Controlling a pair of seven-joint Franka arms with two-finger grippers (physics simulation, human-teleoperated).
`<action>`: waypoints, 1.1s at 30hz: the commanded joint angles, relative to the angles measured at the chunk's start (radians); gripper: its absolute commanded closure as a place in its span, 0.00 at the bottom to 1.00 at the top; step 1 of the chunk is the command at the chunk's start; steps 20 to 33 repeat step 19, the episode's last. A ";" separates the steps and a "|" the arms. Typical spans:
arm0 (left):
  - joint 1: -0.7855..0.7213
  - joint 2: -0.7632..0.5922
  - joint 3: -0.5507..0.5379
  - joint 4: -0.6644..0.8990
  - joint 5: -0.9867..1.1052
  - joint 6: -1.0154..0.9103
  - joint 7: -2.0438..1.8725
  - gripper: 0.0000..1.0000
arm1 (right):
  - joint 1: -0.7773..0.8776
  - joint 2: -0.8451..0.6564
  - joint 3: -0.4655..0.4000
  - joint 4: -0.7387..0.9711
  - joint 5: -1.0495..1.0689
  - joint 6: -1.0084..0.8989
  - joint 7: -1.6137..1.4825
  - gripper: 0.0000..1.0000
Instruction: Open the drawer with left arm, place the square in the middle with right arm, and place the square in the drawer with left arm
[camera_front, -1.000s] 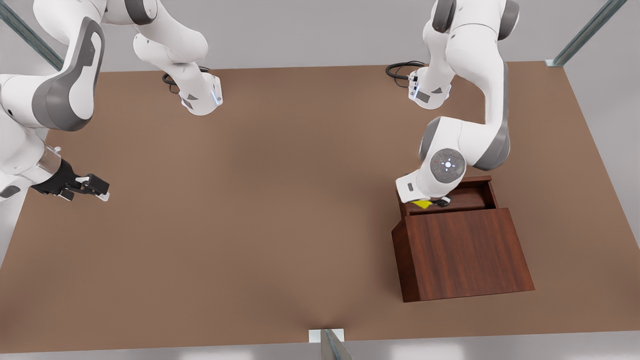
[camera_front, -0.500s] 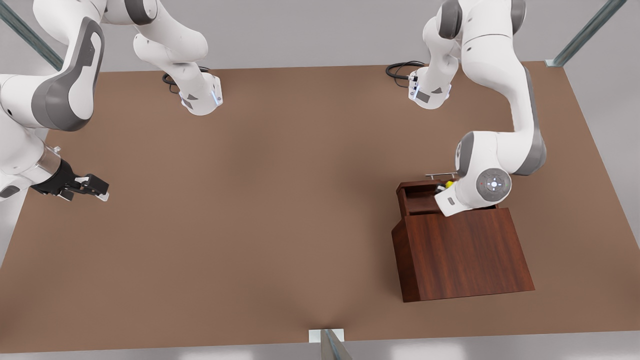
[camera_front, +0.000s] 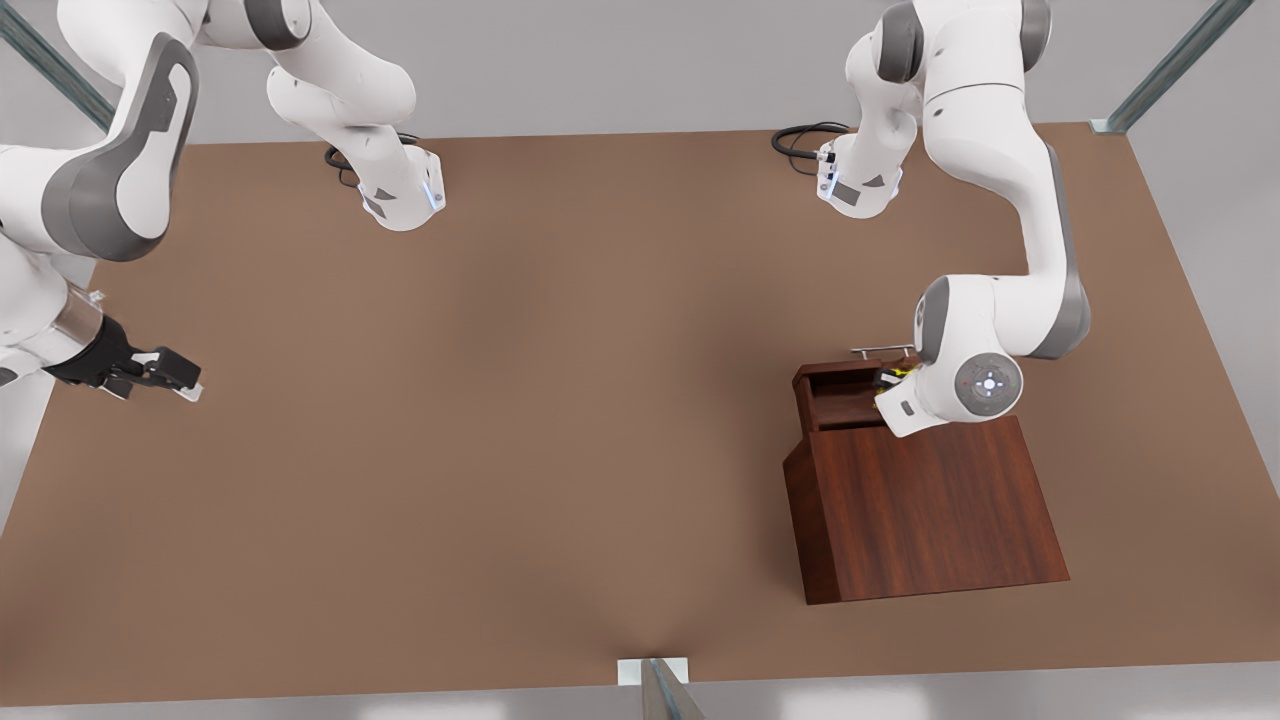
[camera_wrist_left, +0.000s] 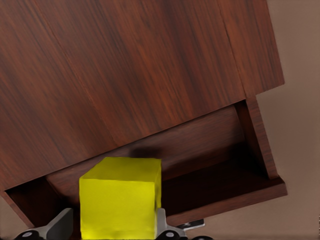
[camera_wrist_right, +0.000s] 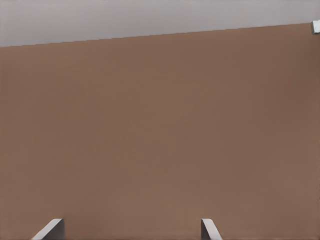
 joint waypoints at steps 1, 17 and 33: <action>0.000 0.000 0.000 0.000 -0.002 0.000 0.000 0.00 | 0.000 0.000 0.000 0.001 0.000 -0.001 0.000 0.00; 0.387 -0.272 -0.454 0.118 0.137 0.091 -0.238 0.00 | -0.001 0.000 0.000 0.013 -0.002 -0.001 0.000 0.00; 0.387 -0.272 -0.456 0.118 0.139 0.087 -0.239 0.00 | 0.000 0.000 0.000 0.013 -0.002 -0.001 0.000 0.00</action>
